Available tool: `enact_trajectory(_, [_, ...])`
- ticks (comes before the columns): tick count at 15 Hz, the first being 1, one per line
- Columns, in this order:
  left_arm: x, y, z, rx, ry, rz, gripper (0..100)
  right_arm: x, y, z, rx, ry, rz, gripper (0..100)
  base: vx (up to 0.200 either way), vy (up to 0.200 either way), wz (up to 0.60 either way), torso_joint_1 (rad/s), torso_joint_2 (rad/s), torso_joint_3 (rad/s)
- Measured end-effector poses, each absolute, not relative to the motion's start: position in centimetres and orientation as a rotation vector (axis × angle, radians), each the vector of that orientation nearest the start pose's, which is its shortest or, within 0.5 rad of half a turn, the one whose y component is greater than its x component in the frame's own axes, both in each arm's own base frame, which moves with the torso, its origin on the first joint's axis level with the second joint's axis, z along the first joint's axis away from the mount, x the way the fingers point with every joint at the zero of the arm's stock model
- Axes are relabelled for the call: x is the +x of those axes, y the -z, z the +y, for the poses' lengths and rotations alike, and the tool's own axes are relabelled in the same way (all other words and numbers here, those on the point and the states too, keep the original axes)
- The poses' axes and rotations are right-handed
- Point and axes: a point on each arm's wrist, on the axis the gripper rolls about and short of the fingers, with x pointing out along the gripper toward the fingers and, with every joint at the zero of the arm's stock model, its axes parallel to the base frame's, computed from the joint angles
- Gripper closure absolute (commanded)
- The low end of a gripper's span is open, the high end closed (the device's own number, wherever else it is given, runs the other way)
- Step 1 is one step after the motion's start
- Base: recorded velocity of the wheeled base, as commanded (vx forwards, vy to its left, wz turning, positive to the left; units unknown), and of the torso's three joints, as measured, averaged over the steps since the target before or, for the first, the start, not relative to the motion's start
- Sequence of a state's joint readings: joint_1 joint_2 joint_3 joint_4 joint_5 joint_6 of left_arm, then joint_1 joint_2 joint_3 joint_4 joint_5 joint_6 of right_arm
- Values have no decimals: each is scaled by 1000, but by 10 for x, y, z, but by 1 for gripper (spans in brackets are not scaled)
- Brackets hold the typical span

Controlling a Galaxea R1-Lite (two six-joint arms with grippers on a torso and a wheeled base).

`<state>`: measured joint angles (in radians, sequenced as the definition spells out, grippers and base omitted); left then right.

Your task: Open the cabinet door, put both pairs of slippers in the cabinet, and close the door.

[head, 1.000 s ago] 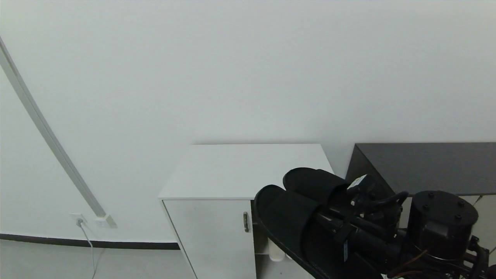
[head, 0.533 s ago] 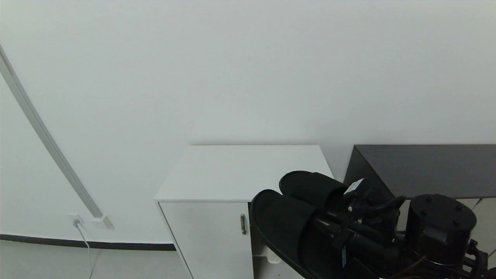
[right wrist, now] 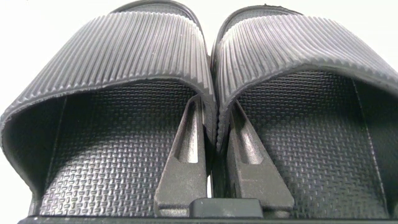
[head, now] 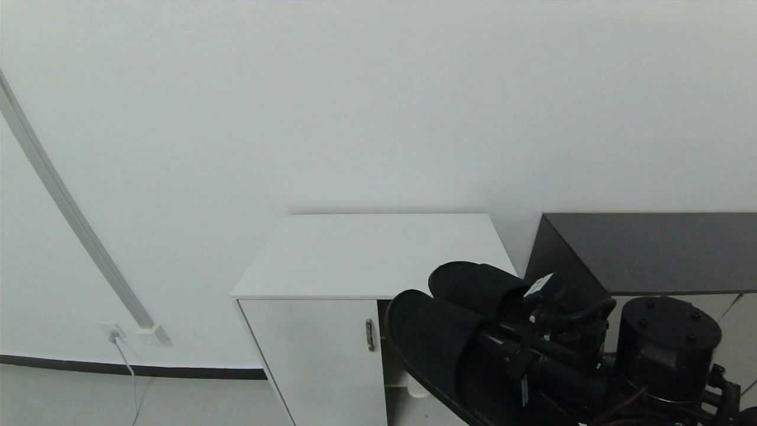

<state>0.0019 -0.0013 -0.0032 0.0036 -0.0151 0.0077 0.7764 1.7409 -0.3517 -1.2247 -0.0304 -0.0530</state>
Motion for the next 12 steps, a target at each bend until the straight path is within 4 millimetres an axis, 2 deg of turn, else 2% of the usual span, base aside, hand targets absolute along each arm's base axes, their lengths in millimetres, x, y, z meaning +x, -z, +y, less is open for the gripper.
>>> enact_trajectory(12, [-23, -76, 0, 6, 12, -2, 100, 184, -120, 180, -122, -748, 135, 100, 0, 0, 0, -163, 378, 212])
